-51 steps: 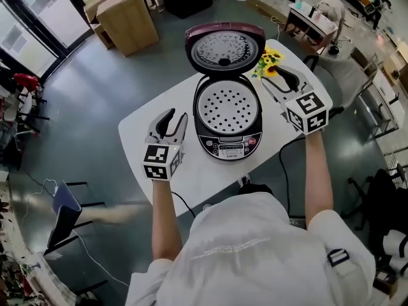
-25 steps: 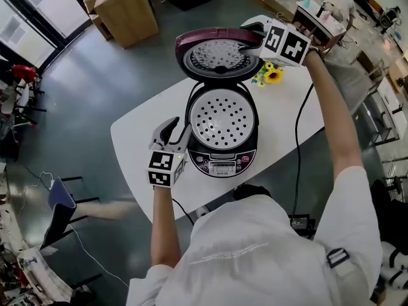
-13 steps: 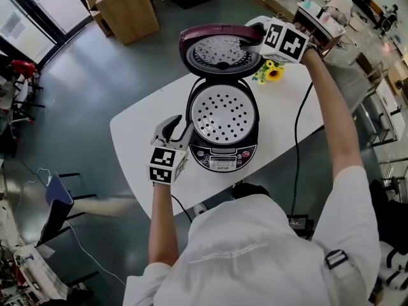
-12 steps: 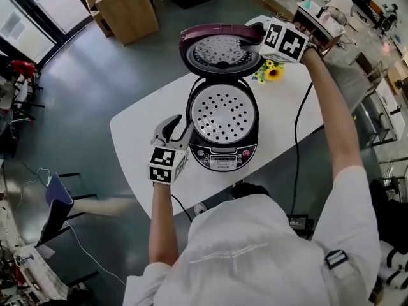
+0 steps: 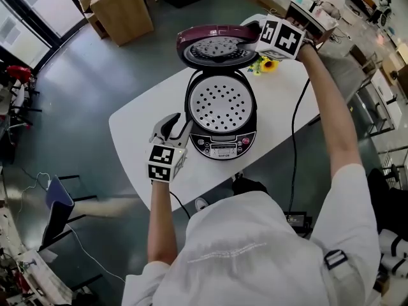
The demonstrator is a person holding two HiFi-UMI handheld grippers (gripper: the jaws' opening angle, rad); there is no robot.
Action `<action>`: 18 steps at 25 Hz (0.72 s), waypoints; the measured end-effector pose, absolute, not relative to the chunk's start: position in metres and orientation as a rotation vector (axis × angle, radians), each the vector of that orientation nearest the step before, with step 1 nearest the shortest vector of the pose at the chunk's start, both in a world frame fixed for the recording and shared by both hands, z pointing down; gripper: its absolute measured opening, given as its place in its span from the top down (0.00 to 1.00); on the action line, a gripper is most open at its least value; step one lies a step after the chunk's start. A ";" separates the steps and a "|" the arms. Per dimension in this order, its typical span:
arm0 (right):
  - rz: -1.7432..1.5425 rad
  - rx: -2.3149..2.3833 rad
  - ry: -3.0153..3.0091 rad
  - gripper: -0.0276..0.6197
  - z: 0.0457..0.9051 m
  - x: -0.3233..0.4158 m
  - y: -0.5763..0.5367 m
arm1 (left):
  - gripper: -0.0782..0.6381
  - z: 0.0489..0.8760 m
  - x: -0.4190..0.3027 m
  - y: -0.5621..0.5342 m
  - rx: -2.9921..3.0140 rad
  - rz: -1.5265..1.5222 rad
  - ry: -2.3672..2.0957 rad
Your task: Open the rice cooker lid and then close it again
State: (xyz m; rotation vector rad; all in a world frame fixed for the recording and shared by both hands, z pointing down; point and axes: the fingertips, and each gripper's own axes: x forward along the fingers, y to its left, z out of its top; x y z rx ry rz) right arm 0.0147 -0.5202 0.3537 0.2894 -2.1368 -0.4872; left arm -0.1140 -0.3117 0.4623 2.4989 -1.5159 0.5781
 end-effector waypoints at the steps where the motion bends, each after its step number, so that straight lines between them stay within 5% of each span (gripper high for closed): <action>1: -0.483 0.291 -2.136 0.63 0.355 0.015 -0.515 | 0.68 0.463 -0.114 -0.308 2.503 0.579 -1.509; 18: -0.431 0.346 -2.096 0.57 0.381 0.022 -0.426 | 0.68 0.467 -0.104 -0.251 2.565 0.577 -1.414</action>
